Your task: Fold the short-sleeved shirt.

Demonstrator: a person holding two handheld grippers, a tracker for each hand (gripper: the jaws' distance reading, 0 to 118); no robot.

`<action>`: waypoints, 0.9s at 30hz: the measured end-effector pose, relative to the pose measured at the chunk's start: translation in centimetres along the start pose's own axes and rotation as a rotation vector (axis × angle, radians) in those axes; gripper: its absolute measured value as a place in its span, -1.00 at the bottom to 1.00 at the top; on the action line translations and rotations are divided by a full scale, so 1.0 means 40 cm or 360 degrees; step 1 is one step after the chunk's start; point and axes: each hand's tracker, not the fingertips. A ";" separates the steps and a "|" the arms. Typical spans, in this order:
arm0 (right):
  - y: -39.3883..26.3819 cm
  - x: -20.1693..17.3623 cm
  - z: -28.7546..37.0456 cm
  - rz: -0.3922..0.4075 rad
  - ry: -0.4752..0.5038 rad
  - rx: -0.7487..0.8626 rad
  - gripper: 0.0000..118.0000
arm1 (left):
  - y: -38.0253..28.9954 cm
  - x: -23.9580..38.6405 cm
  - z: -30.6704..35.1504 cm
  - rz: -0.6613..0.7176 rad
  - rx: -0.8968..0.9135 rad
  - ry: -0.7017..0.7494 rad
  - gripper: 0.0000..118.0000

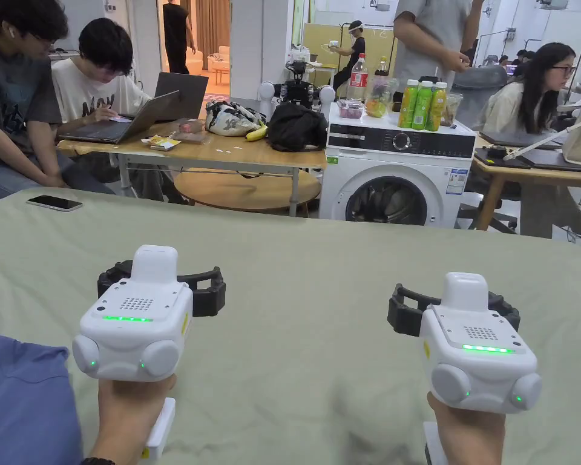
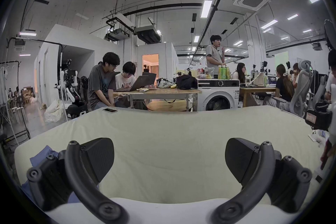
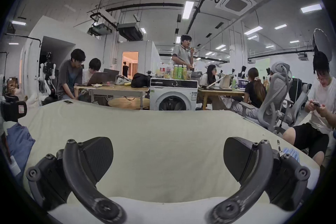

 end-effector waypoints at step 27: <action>0.000 -0.007 0.016 0.0016 -0.0026 -0.0015 1.00 | 0.006 -0.013 0.025 0.0025 0.0001 -0.0025 1.00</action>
